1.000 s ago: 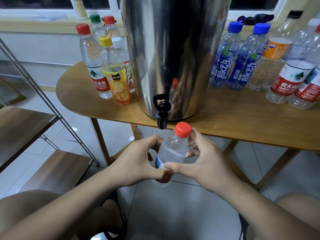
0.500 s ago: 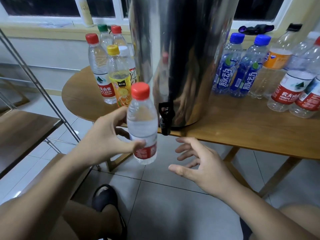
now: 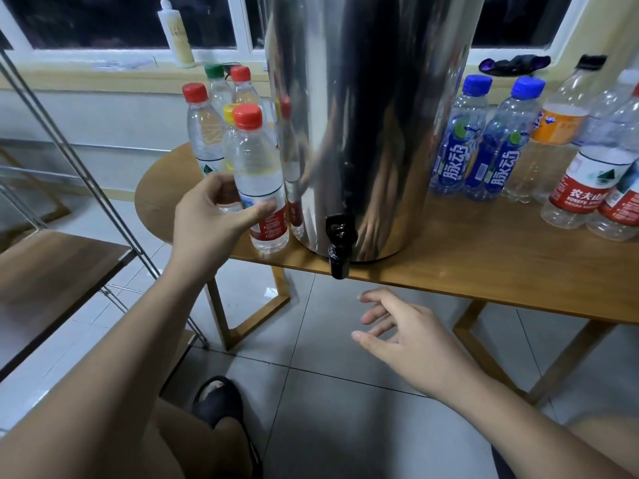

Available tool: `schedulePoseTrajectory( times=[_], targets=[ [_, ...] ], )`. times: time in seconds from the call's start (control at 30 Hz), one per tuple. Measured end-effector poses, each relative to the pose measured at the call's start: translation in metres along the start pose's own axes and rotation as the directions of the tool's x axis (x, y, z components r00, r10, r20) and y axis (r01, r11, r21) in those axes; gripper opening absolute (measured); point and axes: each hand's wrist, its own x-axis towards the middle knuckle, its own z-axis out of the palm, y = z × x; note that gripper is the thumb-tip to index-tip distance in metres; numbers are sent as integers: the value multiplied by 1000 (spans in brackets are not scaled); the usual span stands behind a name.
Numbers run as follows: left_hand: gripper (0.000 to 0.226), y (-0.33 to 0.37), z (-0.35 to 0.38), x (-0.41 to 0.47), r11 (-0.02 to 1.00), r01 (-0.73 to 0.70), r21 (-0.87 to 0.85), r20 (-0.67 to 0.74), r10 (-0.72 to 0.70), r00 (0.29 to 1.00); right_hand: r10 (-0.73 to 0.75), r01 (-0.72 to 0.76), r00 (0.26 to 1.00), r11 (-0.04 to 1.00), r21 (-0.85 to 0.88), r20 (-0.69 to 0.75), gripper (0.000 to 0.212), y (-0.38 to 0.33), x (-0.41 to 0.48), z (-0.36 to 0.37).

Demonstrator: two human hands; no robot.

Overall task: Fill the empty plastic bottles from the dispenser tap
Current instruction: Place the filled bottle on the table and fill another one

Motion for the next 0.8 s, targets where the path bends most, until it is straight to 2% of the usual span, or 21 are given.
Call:
schedulePoseTrajectory(
  times=[0.27,0.37,0.57,0.8],
  targets=[
    [62,-5,10,15,991,-34,129,-140,53,989,25,-25,999,1000,-4,20,40,5,-2,4],
    [58,-12,15,22,989,-31,143,-175,56,983,27,-27,999,1000,0,26,40,5,-2,4],
    [42,-37,24,33,984,51,173,-165,-22,986,27,-27,1000,1000,-12,11,39,7,0,0],
    [43,-37,21,22,971,112,209,-131,-86,988,19,-19,999,1000,19,-49,32,9,3,-10]
  ],
)
